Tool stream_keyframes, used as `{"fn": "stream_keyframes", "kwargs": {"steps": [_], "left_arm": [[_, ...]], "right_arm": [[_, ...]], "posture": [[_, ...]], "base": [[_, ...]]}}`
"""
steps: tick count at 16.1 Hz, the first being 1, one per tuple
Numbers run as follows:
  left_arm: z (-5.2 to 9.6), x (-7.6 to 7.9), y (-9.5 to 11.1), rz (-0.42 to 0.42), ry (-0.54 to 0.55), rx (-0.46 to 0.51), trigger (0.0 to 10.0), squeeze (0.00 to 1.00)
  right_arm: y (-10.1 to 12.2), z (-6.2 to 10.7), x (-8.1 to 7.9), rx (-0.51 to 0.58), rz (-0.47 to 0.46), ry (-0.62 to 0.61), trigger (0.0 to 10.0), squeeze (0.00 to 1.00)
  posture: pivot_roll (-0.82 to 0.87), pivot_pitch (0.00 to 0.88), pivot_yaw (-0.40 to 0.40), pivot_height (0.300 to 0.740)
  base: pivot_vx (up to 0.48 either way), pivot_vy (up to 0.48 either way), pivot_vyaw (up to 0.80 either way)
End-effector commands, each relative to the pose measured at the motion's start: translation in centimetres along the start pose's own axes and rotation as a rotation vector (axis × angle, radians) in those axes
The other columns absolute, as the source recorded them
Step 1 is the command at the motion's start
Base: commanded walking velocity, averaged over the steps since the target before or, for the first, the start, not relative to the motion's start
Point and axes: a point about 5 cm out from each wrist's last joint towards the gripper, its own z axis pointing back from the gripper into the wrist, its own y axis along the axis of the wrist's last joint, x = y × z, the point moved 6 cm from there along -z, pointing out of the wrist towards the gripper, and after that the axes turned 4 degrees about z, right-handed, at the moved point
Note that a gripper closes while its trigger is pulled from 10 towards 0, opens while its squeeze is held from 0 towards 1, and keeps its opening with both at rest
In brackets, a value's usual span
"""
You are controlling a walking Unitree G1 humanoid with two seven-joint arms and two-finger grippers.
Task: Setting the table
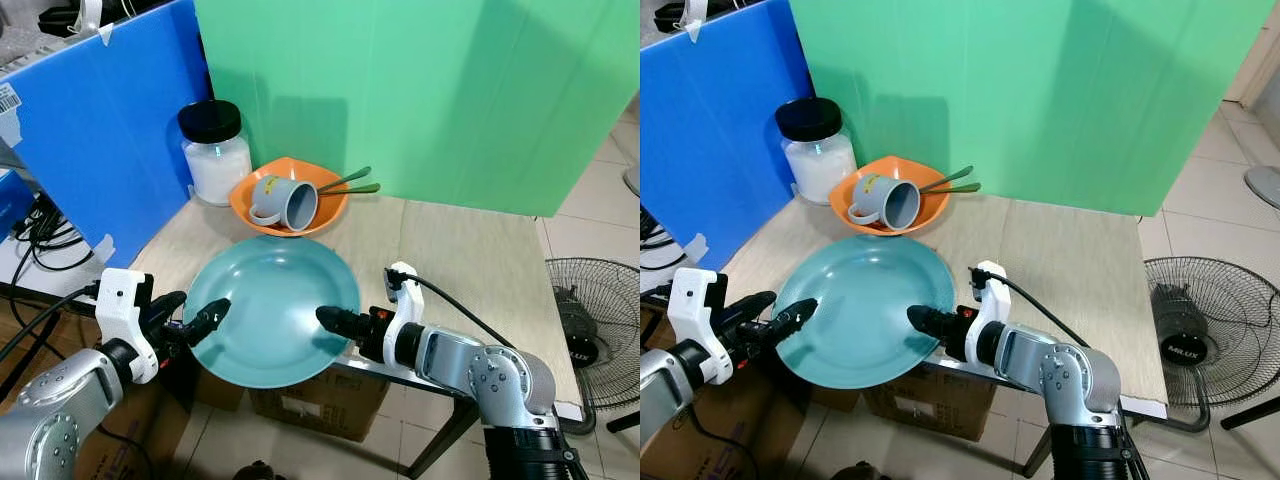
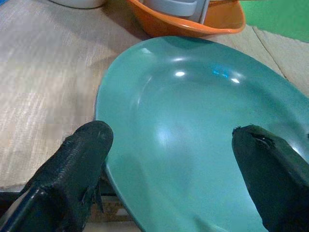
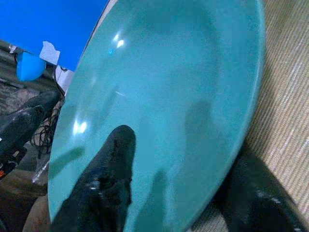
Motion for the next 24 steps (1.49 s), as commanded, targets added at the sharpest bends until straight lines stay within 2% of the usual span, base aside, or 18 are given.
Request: {"fn": "stream_keyframes", "kwargs": {"steps": [1, 9, 16, 20, 22, 23, 24], "left_arm": [[0.0, 0.6, 0.0, -0.006, -0.022, -0.006, 10.0, 0.00], [-0.1, 1.2, -0.7, -0.004, -0.031, -0.018, 10.0, 0.00], [-0.6, 3.1, -1.2, 0.009, -0.079, -0.021, 10.0, 0.00], [-0.9, 4.1, -1.2, 0.008, -0.112, -0.016, 10.0, 0.00], [-0.9, 5.2, 0.0, -0.051, -0.151, 0.027, 10.0, 0.00], [-0.8, 6.3, 1.2, -0.072, -0.196, 0.073, 10.0, 0.00], [-0.7, 8.1, 2.7, -0.095, -0.266, 0.124, 10.0, 0.00]], "right_arm": [[0.5, 0.0, -0.2, 0.014, 0.016, 0.008, 0.0, 0.00], [0.3, 0.1, 0.0, 0.016, -0.002, 0.008, 0.0, 0.00], [0.3, 0.8, 0.1, 0.033, -0.002, 0.007, 0.0, 0.00], [0.9, 2.2, 0.6, 0.071, -0.033, 0.008, 0.0, 0.00], [1.7, 3.1, 0.8, 0.114, -0.046, 0.001, 0.0, 0.00], [2.3, 3.9, 0.9, 0.150, -0.047, -0.004, 0.0, 0.00], [3.4, 5.5, 0.5, 0.222, -0.042, 0.007, 0.0, 0.00]], "posture": [[0.14, 0.000, 0.007, 0.740], [0.14, 0.000, 0.003, 0.740], [0.13, 0.000, 0.012, 0.740], [0.13, 0.000, 0.017, 0.740], [0.13, 0.000, 0.016, 0.740], [0.13, 0.000, 0.010, 0.740], [0.13, 0.000, 0.008, 0.740]], "base": [[0.000, 0.000, 0.00], [0.000, 0.000, 0.00], [0.000, 0.000, 0.00], [0.000, 0.000, 0.00], [0.000, 0.000, 0.00], [0.000, 0.000, 0.00], [0.000, 0.000, 0.00]]}}
